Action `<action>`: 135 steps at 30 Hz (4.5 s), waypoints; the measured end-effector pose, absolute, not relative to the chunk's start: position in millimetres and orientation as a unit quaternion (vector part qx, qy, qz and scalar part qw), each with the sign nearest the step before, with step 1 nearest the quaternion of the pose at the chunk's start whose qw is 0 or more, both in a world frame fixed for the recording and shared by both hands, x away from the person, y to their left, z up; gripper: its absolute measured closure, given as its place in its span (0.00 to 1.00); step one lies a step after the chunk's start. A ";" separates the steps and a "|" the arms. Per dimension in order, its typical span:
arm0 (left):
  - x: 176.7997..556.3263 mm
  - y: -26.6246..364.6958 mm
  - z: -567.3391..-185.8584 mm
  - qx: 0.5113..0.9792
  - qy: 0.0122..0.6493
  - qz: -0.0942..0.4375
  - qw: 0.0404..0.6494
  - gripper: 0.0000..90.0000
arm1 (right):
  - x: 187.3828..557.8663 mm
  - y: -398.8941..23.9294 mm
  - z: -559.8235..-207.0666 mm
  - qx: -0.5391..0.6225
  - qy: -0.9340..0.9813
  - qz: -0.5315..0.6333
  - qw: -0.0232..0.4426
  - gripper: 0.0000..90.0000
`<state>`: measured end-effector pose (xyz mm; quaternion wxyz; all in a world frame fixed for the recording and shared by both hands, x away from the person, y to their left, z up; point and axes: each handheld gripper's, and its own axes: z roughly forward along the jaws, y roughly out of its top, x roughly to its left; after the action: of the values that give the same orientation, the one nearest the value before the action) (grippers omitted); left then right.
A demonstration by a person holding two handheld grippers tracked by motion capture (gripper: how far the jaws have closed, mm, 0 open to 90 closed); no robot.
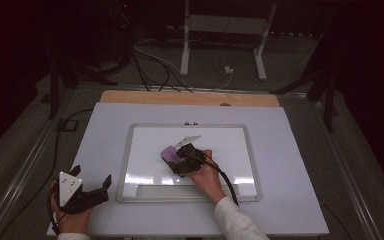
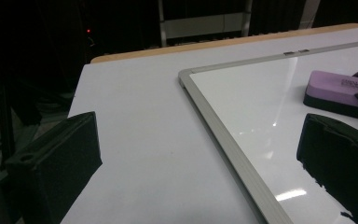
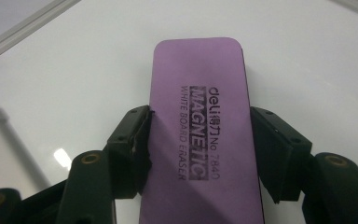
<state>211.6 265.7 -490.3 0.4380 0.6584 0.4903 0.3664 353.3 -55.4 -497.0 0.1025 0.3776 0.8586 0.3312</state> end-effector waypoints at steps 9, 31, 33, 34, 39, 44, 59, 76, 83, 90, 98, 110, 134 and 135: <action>211.6 266.9 -491.0 0.658 0.491 0.366 0.439 0.00 | 388.3 -99.2 -496.7 0.474 0.811 0.306 0.158 0.46; 210.7 268.3 -491.8 0.657 0.494 0.365 0.437 0.00 | 401.3 -143.0 -495.4 0.536 0.772 0.284 0.189 0.46; 210.9 267.7 -492.0 0.658 0.493 0.365 0.437 0.00 | 401.3 -144.6 -494.9 0.538 0.771 0.280 0.192 0.46; 211.0 267.6 -491.8 0.658 0.493 0.365 0.437 0.00 | 401.3 -145.8 -494.4 0.542 0.770 0.277 0.194 0.46; 211.9 267.4 -492.1 0.659 0.493 0.365 0.435 0.01 | 400.7 -157.6 -492.0 0.557 0.756 0.284 0.193 0.46; 211.8 267.0 -492.1 0.659 0.493 0.365 0.435 0.00 | 401.5 -169.0 -492.4 0.568 0.748 0.288 0.187 0.46; 212.1 267.4 -492.1 0.658 0.494 0.364 0.436 0.00 | 401.2 -185.1 -495.0 0.581 0.740 0.279 0.192 0.46; 212.0 266.4 -491.7 0.660 0.492 0.364 0.436 0.00 | 400.3 -196.2 -495.0 0.587 0.735 0.280 0.190 0.45; 212.3 266.2 -492.0 0.660 0.491 0.364 0.436 0.00 | 394.4 -196.5 -485.8 0.574 0.729 0.310 0.210 0.37; 212.1 265.9 -491.8 0.660 0.491 0.364 0.436 0.00 | 385.1 -186.2 -480.5 0.541 0.747 0.309 0.231 0.38; 212.3 265.6 -491.9 0.661 0.491 0.364 0.436 0.00 | 380.0 -181.6 -489.5 0.528 0.761 0.288 0.242 0.39; 212.2 265.6 -491.7 0.661 0.490 0.364 0.436 0.00 | 380.8 -181.6 -489.8 0.516 0.772 0.285 0.237 0.35; 212.4 265.2 -492.1 0.661 0.491 0.363 0.436 0.00 | 382.4 -188.7 -490.7 0.524 0.767 0.276 0.246 0.31; 212.5 265.2 -492.1 0.661 0.491 0.363 0.436 0.00 | 382.8 -189.8 -490.8 0.526 0.766 0.275 0.247 0.31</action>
<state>212.5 265.2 -492.1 0.4362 0.6613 0.4907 0.3628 382.8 -189.8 -490.8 0.2467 0.5263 0.7657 0.2755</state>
